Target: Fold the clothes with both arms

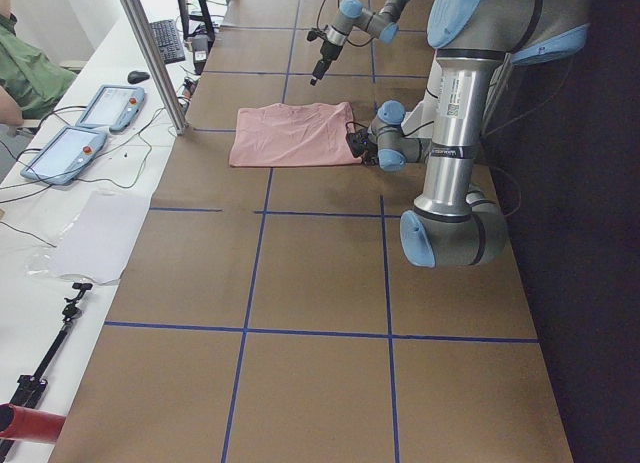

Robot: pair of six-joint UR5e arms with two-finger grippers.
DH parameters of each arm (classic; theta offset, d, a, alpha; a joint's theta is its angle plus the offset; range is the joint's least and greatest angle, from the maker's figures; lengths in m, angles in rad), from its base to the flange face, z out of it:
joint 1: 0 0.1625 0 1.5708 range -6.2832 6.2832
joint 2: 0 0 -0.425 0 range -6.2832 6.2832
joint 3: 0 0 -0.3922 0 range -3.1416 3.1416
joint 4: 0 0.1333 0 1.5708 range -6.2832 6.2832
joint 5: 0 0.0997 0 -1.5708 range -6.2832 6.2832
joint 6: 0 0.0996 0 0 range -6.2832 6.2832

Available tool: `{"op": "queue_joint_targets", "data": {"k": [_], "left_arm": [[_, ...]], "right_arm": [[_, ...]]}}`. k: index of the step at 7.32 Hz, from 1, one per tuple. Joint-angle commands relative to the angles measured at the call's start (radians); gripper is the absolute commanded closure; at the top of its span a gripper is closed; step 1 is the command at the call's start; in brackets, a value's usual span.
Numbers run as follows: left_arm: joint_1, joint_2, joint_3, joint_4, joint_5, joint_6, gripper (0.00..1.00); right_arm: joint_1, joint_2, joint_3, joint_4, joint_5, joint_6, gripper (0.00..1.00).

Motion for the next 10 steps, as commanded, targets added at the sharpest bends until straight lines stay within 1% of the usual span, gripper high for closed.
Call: {"op": "queue_joint_targets", "data": {"k": [1,4,5,6,7,10], "left_arm": [[0.008,-0.009,0.004,-0.001,0.000,0.001,1.00],[0.003,-0.009,-0.011,0.000,0.015,0.008,1.00],[0.001,-0.007,-0.012,0.000,0.014,0.011,0.78],[-0.002,-0.003,-0.015,0.000,0.014,0.017,0.37],[-0.003,0.000,-0.018,0.000,0.014,0.016,0.34],[-0.011,0.005,-0.016,0.002,0.018,-0.002,0.37]], "right_arm": [[-0.005,0.000,0.000,-0.001,-0.004,0.000,0.00],[-0.024,0.000,0.000,-0.001,-0.022,0.000,0.00],[-0.029,0.000,0.000,-0.001,-0.025,0.000,0.00],[-0.032,0.000,0.000,-0.001,-0.027,0.002,0.00],[-0.034,0.000,0.000,-0.001,-0.027,0.002,0.00],[-0.034,0.000,-0.002,-0.001,-0.027,0.002,0.00]]}}
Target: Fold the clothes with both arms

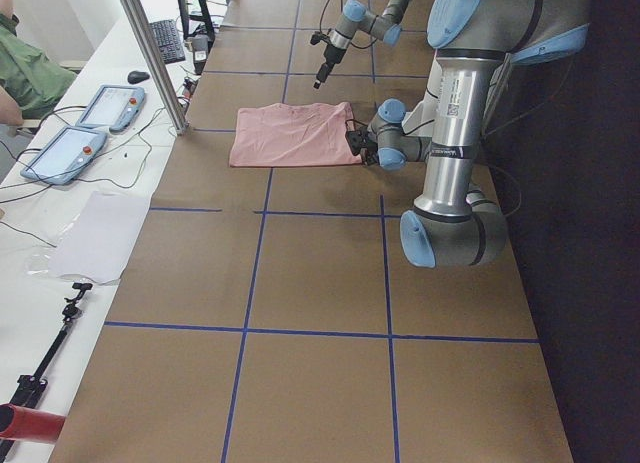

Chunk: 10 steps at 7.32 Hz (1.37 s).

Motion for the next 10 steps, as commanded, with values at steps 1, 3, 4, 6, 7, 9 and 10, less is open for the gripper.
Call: {"op": "queue_joint_targets", "data": {"k": [1,3,4,6,7,9,10], "left_arm": [[-0.006,-0.002,0.001,0.000,0.004,-0.035,0.44],[-0.014,-0.005,0.004,0.000,0.011,-0.044,0.50],[-0.014,-0.005,0.010,0.000,0.012,-0.044,0.50],[-0.013,-0.008,0.013,0.000,0.015,-0.046,0.50],[-0.011,-0.010,0.015,0.000,0.015,-0.046,0.57],[-0.011,-0.007,0.015,0.000,0.018,-0.046,1.00],[-0.011,-0.007,0.015,0.000,0.020,-0.044,1.00]], "right_arm": [[0.000,0.000,-0.001,0.000,0.000,-0.001,0.00],[0.000,0.000,-0.001,0.000,0.000,-0.002,0.00],[0.000,0.000,-0.001,0.000,0.000,-0.002,0.00],[0.000,0.000,-0.001,0.000,0.000,-0.002,0.00],[0.000,0.000,-0.001,0.000,0.000,-0.002,0.00],[0.000,-0.002,-0.003,-0.002,0.000,-0.002,0.00],[-0.005,0.000,-0.003,-0.002,0.000,0.000,0.00]]}}
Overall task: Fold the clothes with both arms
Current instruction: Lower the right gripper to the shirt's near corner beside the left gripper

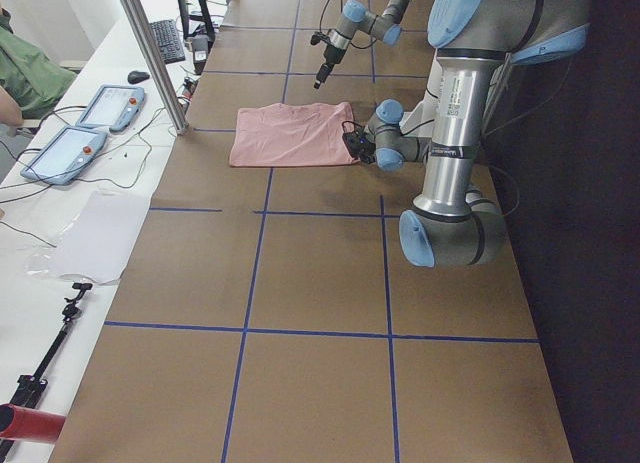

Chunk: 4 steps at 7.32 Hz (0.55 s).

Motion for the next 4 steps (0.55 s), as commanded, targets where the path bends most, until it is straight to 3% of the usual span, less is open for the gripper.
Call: {"op": "queue_joint_targets", "data": {"k": [1,3,4], "left_arm": [[0.000,0.000,-0.001,0.000,0.006,0.002,1.00],[0.000,-0.002,-0.007,0.000,0.007,0.002,1.00],[0.000,-0.002,-0.007,0.000,0.007,0.003,1.00]], "right_arm": [[-0.015,0.004,0.003,-0.006,0.002,0.021,0.01],[-0.074,0.060,0.004,-0.119,0.000,0.230,0.12],[-0.132,0.070,0.003,-0.170,-0.050,0.303,0.14]]}}
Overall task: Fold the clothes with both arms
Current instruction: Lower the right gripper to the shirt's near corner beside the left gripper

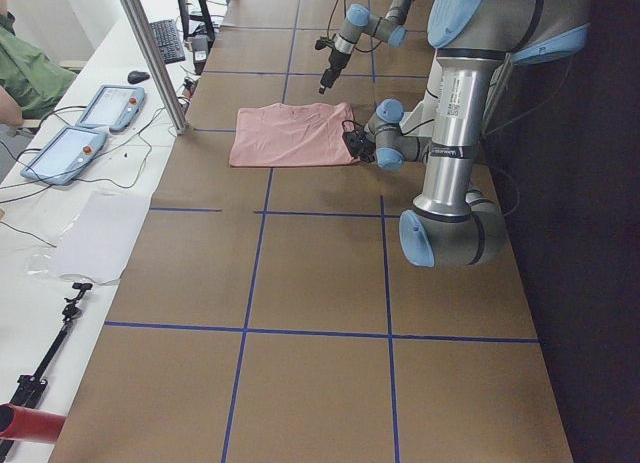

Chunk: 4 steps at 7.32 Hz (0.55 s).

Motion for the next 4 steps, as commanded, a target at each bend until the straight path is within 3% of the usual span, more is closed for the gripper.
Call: {"op": "queue_joint_targets", "data": {"k": [1,2,4], "left_arm": [[0.000,0.000,-0.003,0.000,0.000,0.001,1.00],[0.000,-0.002,-0.006,0.000,0.000,0.000,1.00],[0.001,-0.002,-0.008,0.000,0.002,0.000,1.00]], "right_arm": [[-0.086,0.052,-0.003,-0.160,-0.082,0.149,0.15],[-0.117,0.064,-0.004,-0.237,-0.084,0.221,0.17],[-0.145,0.090,-0.030,-0.285,-0.084,0.252,0.20]]}}
